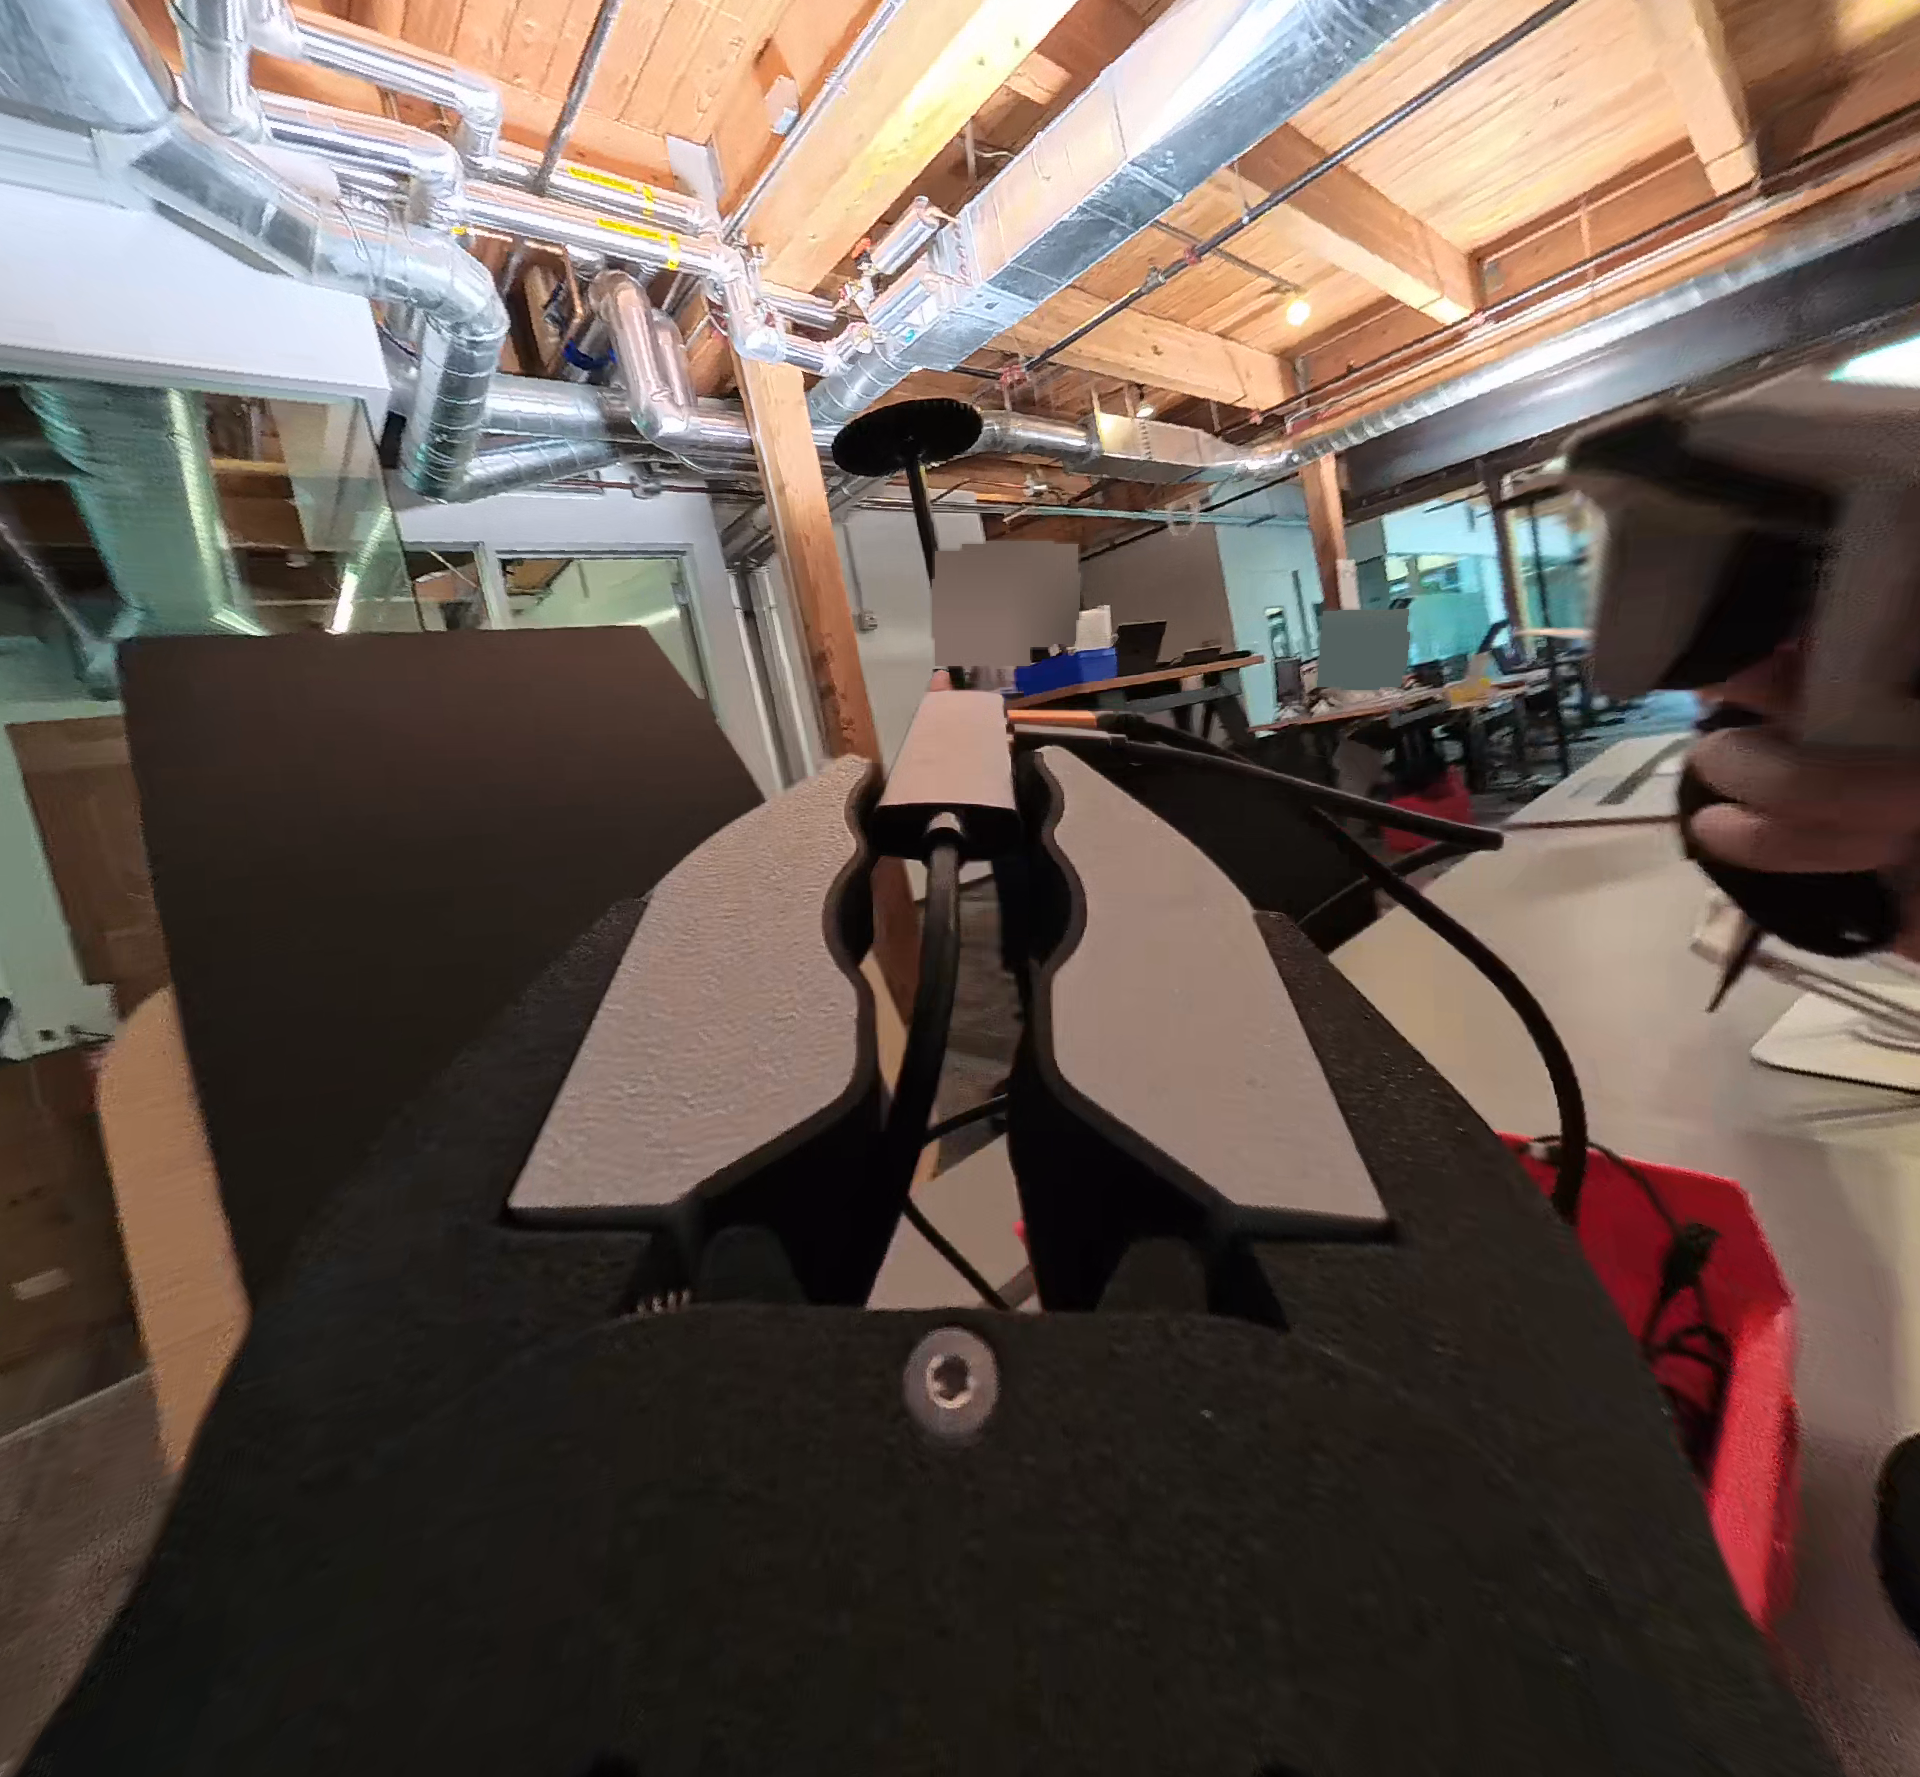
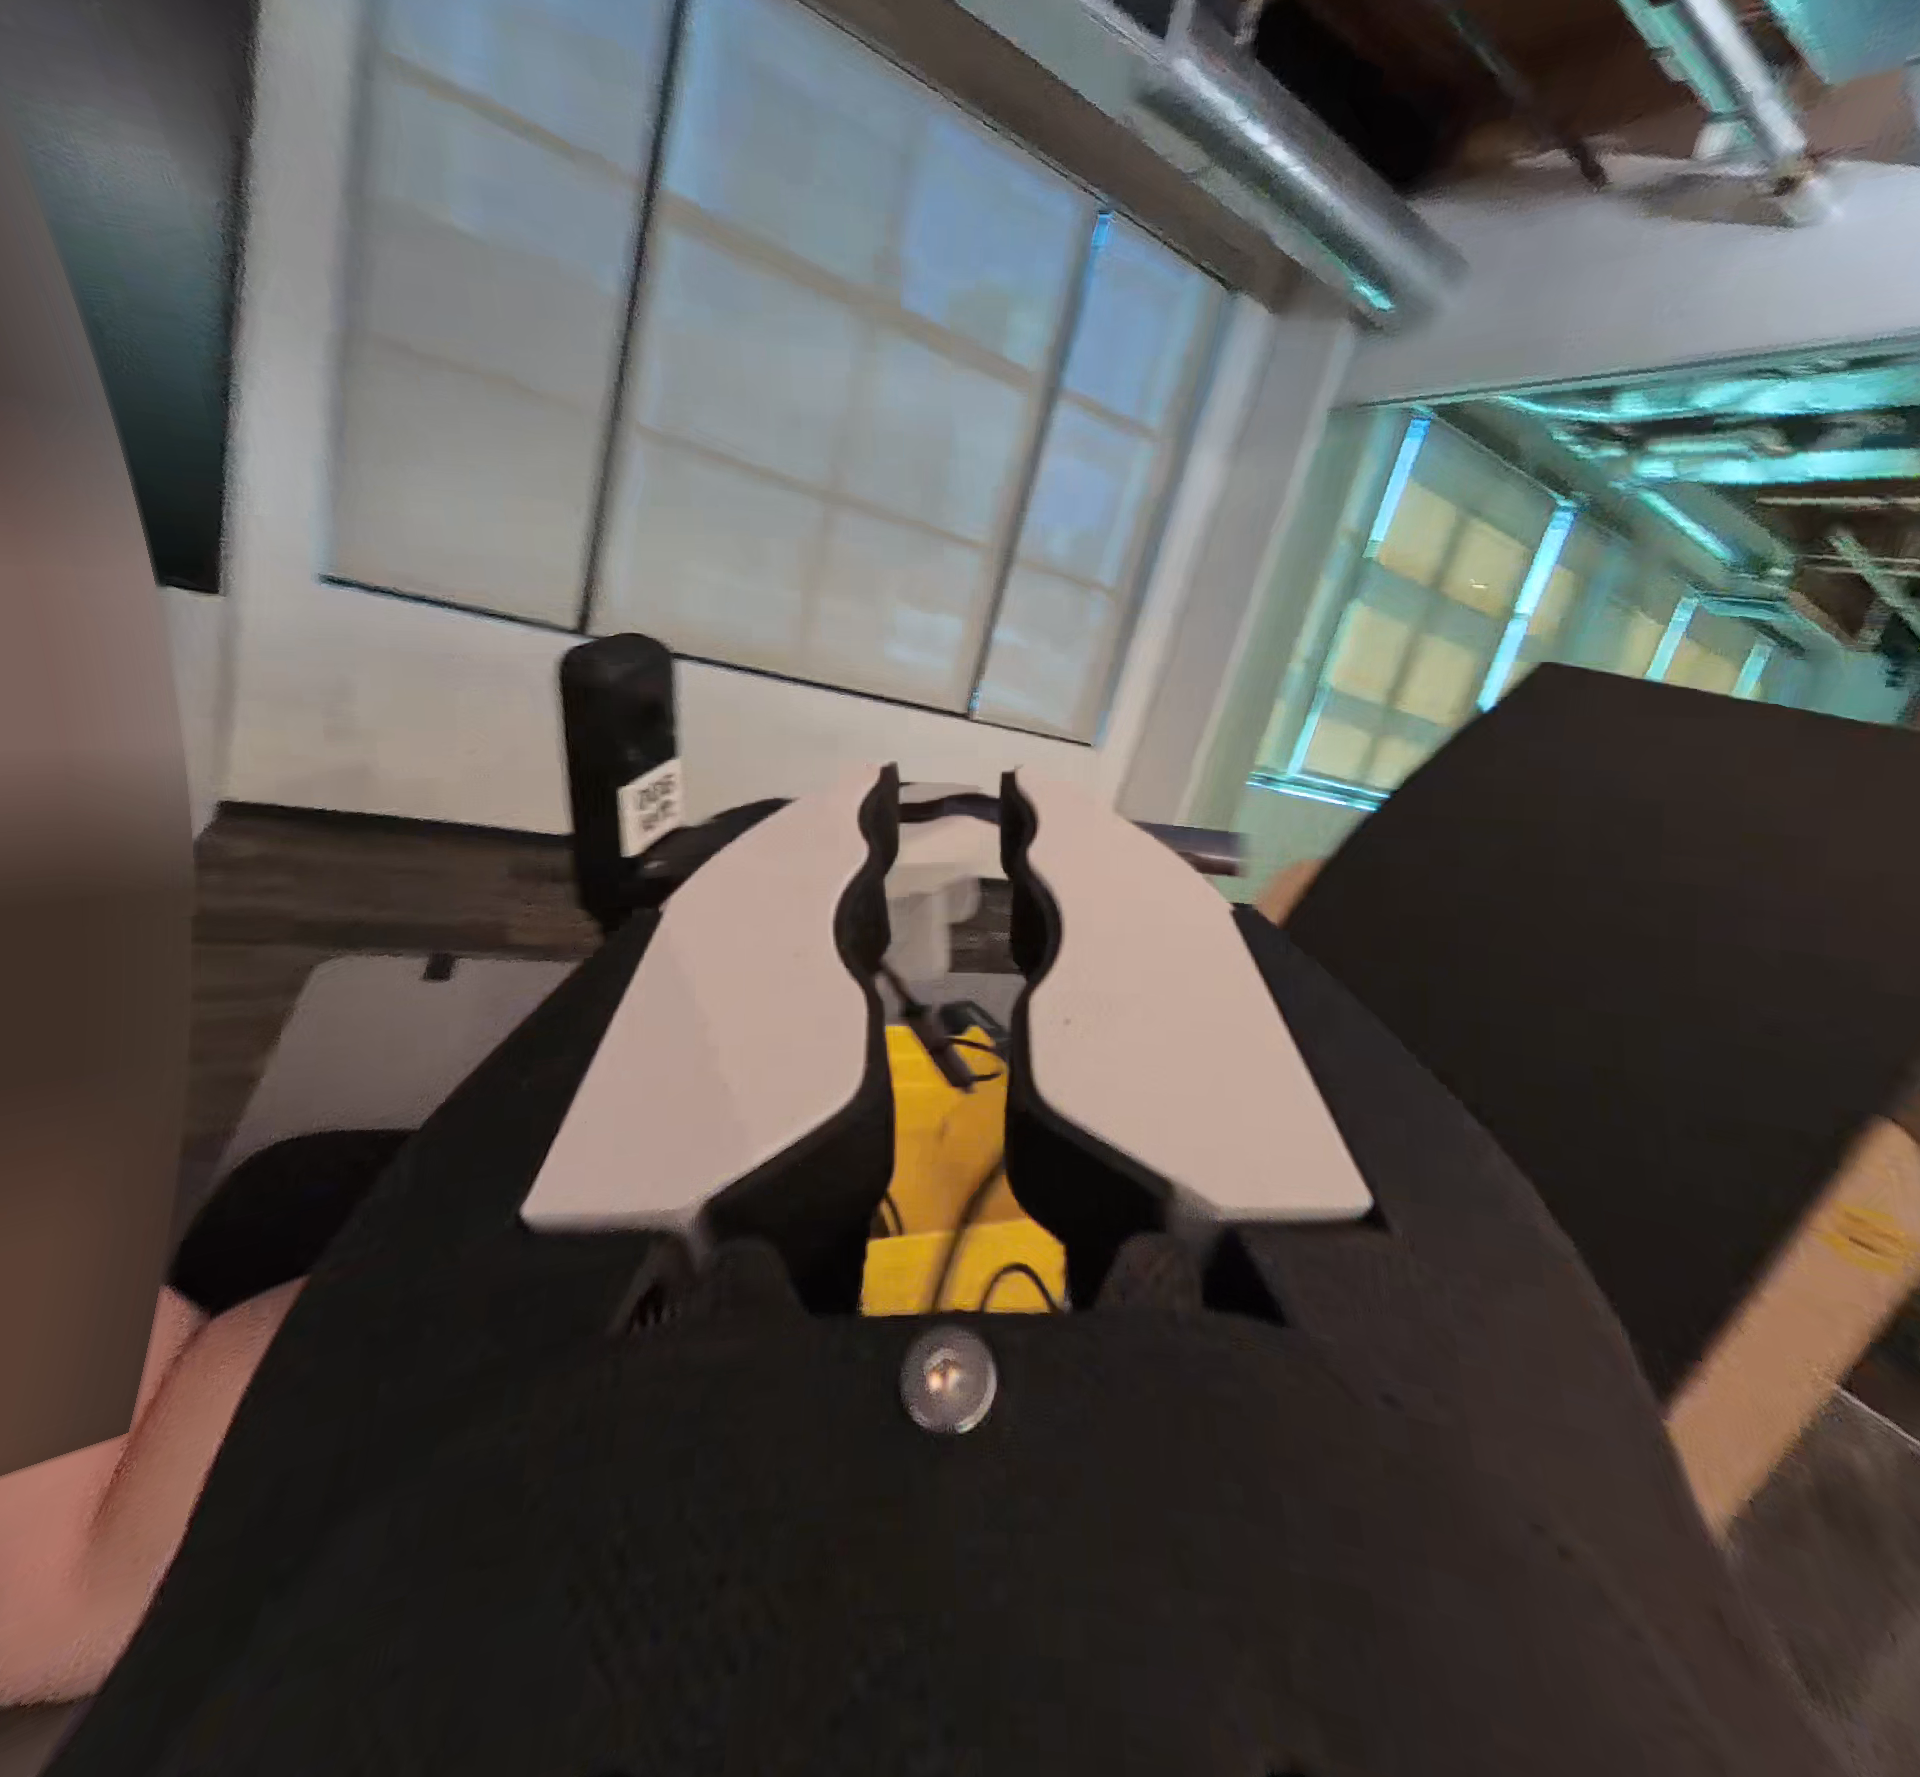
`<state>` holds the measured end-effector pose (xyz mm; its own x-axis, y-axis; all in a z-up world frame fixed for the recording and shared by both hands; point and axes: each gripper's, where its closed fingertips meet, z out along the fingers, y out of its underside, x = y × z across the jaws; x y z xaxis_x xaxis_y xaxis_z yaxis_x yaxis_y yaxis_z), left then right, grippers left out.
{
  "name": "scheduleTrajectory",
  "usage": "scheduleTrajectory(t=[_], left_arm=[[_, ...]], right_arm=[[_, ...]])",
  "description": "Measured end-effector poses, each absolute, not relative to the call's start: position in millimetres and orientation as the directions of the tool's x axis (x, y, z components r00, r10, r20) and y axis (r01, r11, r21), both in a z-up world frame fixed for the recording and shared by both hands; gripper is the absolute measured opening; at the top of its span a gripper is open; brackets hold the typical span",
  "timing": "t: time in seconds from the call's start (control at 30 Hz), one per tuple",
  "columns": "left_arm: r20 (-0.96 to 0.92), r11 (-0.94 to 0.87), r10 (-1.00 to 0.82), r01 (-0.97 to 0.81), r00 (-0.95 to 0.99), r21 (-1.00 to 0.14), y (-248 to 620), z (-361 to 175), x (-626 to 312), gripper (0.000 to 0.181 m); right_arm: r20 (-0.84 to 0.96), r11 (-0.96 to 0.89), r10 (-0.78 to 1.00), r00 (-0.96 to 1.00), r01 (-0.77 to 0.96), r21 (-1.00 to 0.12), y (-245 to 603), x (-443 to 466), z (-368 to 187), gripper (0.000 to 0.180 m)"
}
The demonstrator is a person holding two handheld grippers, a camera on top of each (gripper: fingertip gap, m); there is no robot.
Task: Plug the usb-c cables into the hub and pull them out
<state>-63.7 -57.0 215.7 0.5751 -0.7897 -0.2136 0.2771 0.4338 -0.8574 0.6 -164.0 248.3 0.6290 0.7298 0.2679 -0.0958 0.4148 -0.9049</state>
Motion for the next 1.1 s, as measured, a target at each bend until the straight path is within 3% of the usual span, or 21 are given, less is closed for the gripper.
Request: scheduleTrajectory(t=[0.13, 0.23, 0.37, 0.6, 0.7, 0.93, 1.1], left_arm=[[-0.273, 0.531, -0.695, 0.218, 0.665, -0.819, -58, 219, -62, 0.024], [-0.263, 0.567, -0.627, 0.199, 0.733, -0.799, -57, 221, -63, 0.024], [-0.186, 0.52, -0.639, 0.24, 0.746, -0.82, -53, 218, -55, 0.024], [-0.056, 0.363, -0.768, 0.361, 0.638, -0.859, -54, 207, -25, 0.024], [-0.025, 0.295, -0.834, 0.407, 0.551, -0.865, -58, 204, -13, 0.024], [-0.043, 0.257, -0.879, 0.395, 0.475, -0.882, -64, 199, 1, 0.023], [-0.072, 0.268, -0.887, 0.382, 0.457, -0.884, -68, 199, 4, 0.024]], right_arm=[[0.199, 0.285, 0.815, 0.544, -0.077, -0.955, -148, -46, 216, 0.026], [0.04, 0.181, 0.794, 0.606, -0.173, -0.968, -110, -48, 193, 0.025], [-0.04, 0.144, 0.737, 0.675, -0.215, -0.966, -68, -41, 167, 0.023], [-0.041, 0.417, 0.541, 0.84, -0.311, -0.854, -54, 19, 185, 0.024], [-0.006, 0.474, 0.558, 0.83, -0.325, -0.818, -64, 24, 194, 0.024], [0.23, 0.657, 0.325, 0.917, -0.045, -0.752, -75, 34, 200, 0.022], [0.264, 0.671, 0.285, 0.921, 0.005, -0.741, -77, 38, 201, 0.019]])
